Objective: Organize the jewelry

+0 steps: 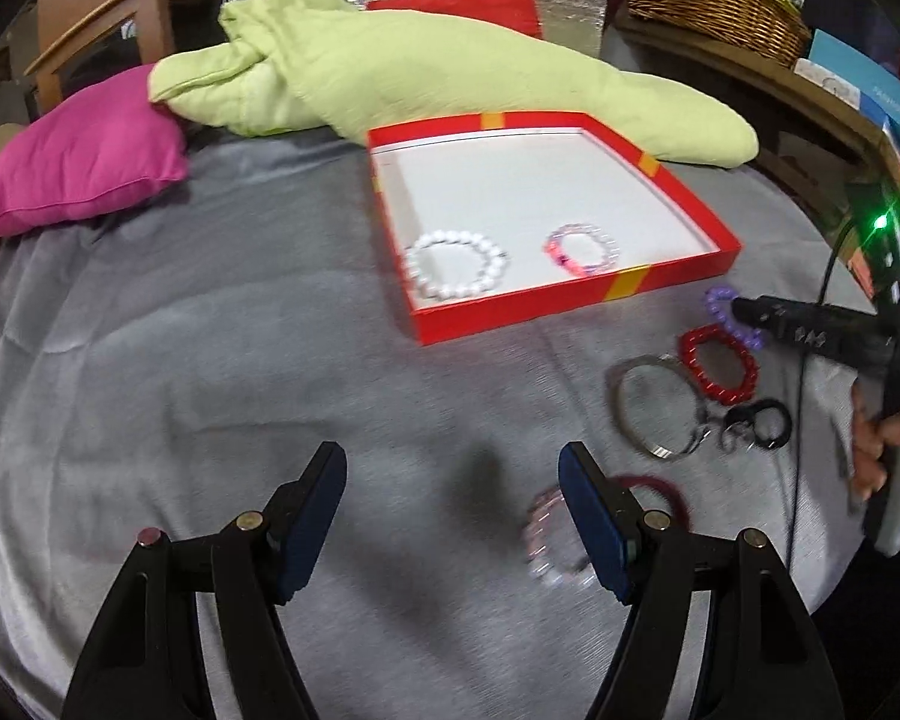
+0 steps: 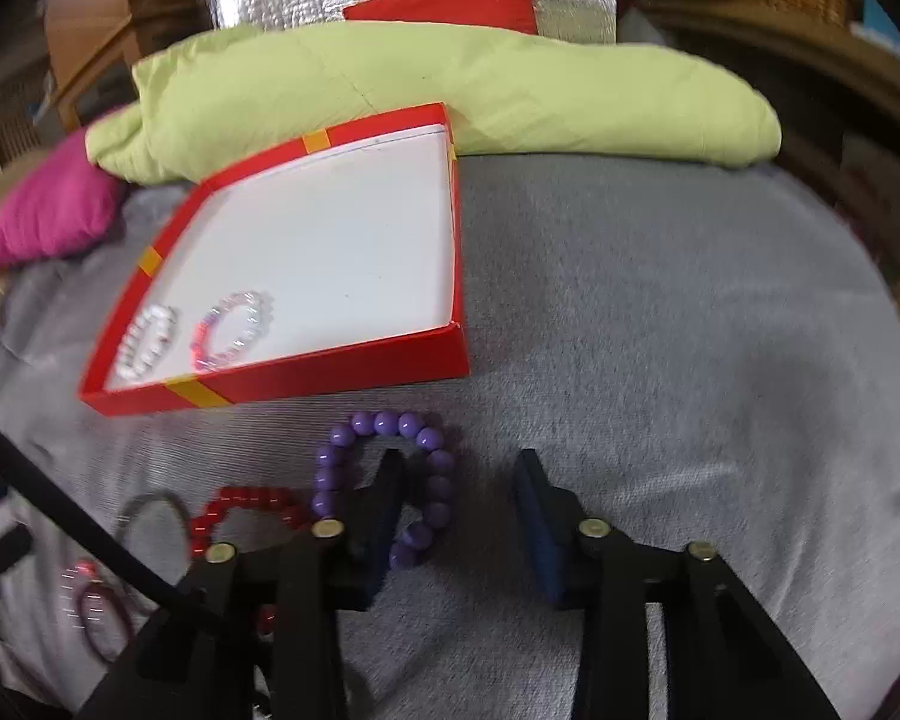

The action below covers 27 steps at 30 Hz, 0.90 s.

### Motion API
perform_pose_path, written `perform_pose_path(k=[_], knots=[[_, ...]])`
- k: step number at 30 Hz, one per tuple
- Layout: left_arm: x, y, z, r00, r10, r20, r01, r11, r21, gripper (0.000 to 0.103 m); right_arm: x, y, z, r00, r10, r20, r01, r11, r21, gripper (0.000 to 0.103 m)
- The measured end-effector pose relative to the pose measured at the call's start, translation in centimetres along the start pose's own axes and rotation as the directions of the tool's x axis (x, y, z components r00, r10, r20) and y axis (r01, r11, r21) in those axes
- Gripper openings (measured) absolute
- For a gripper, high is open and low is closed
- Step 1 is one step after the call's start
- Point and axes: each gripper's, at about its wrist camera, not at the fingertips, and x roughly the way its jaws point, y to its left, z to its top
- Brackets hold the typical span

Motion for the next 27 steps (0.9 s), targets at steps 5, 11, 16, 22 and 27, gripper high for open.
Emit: perform_pose_path(k=[5, 11, 16, 22, 27], knots=[[2.3, -2.2, 1.6, 0.997, -0.061, -0.044, 0.060, 0.998, -0.016, 0.074, -0.3, 0.7, -0.3, 1.000, -0.023, 0.011, 0.024, 0.999, -0.026, 0.014], [5.0, -4.7, 2.6, 0.991, -0.090, -0.103, 0.090, 0.996, 0.001, 0.073, -0.7, 0.3, -0.5, 1.000, -0.012, 0.011, 0.012, 1.000, -0.016, 0.011], [6.2, -5.8, 2.8, 0.990, -0.074, -0.124, 0.079, 0.996, 0.037, 0.059, -1.0, -0.3, -0.5, 1.000, 0.008, 0.008, -0.008, 1.000, 0.014, 0.011], [6.3, -5.8, 3.4, 0.988, -0.090, -0.126, 0.090, 0.996, -0.006, 0.056, -1.4, -0.6, 0.0, 0.999, 0.027, 0.022, -0.027, 0.999, 0.040, 0.011], [6.5, -6.5, 3.0, 0.995, -0.027, -0.097, 0.034, 0.997, 0.066, 0.048, -1.1, -0.9, -0.1, 0.999, 0.038, 0.003, -0.038, 0.997, 0.061, 0.011]])
